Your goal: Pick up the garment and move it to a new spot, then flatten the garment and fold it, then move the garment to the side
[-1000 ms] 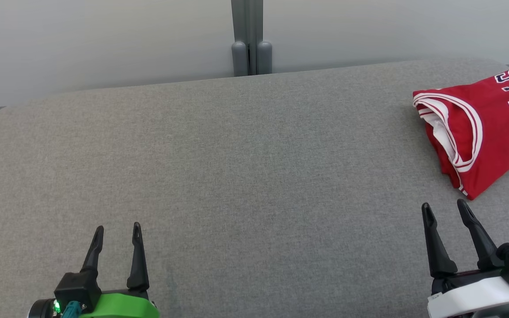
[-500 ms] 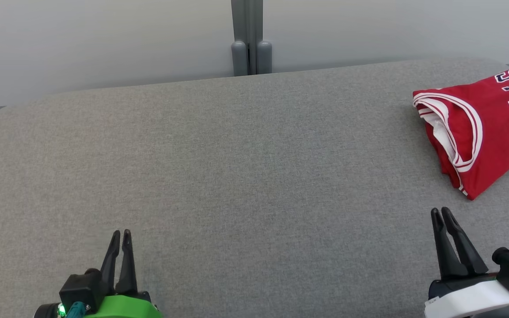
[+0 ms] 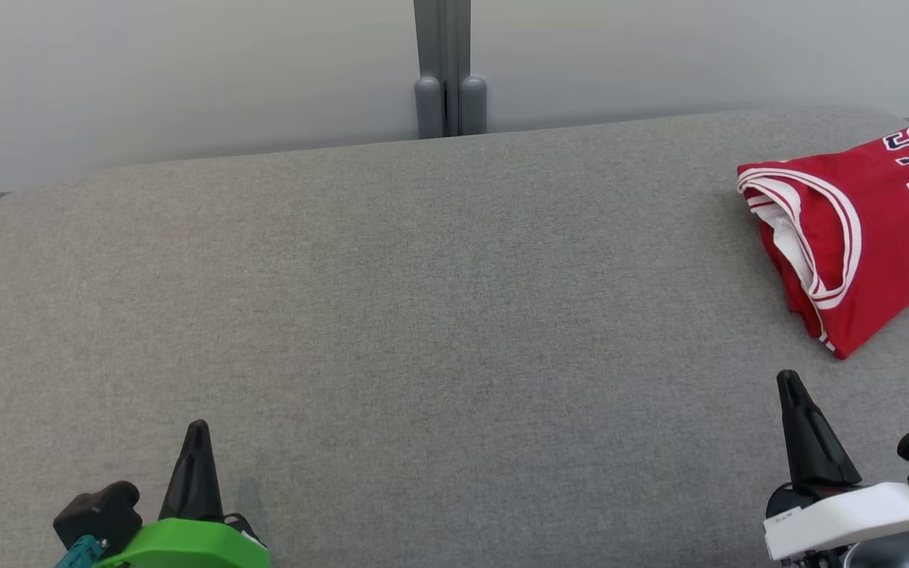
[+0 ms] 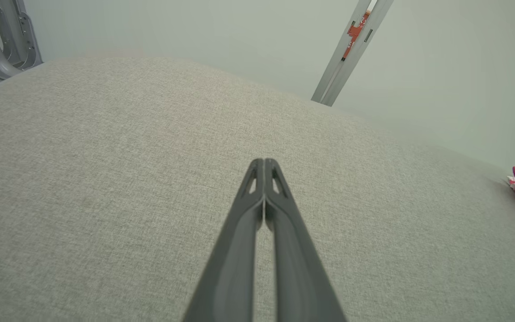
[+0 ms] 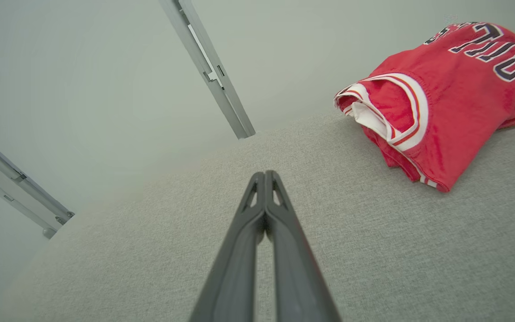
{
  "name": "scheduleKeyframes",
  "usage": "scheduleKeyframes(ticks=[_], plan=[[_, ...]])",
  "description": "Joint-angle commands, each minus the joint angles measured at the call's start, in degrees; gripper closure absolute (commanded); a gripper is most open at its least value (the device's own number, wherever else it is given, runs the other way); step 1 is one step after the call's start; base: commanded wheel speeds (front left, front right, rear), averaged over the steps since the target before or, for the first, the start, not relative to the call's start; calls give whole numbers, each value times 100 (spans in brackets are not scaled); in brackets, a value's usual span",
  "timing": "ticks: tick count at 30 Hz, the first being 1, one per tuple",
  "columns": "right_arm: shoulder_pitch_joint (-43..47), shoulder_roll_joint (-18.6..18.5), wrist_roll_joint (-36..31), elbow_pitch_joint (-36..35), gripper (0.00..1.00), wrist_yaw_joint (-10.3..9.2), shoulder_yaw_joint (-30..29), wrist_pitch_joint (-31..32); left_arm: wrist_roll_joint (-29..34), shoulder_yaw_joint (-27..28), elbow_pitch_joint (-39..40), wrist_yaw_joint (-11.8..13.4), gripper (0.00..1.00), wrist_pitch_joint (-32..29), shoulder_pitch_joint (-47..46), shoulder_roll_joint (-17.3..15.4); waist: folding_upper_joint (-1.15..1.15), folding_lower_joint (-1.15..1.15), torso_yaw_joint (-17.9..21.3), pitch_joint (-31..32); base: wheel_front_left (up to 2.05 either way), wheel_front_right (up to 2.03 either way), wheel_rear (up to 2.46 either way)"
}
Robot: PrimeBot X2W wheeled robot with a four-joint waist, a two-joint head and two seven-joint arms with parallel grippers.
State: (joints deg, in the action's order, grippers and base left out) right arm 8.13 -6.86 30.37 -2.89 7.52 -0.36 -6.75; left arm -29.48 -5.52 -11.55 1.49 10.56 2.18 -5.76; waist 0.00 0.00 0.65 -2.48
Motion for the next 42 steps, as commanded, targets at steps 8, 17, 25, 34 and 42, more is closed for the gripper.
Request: scheduleKeyframes(ticks=[8, 17, 25, 34, 42], plan=[[-295, -35, 885, 151, 100, -1, -27, 126, -849, 185, 33, -137, 100, -213, -261, 28, 0, 0, -5, 17, 0, 0, 0], [-453, -18, 1641, 350, 100, -1, -51, 241, -1577, 322, -2, -241, 100, -411, -347, 58, 0, 0, -10, 36, 0, 0, 0], [-578, 1, 2242, 511, 100, -2, -77, 341, -2159, 431, -30, -323, 100, -569, -415, 84, 0, 0, -15, 53, 0, 0, 0], [-702, 24, 2862, 680, 100, -2, -111, 448, -2769, 543, -59, -412, 100, -738, -488, 111, 0, 0, -20, 72, 0, 0, 0], [-811, 47, 3358, 819, 100, -1, -144, 540, -3259, 640, -82, -484, 100, -871, -543, 136, 0, 0, -25, 88, 0, 0, 0]])
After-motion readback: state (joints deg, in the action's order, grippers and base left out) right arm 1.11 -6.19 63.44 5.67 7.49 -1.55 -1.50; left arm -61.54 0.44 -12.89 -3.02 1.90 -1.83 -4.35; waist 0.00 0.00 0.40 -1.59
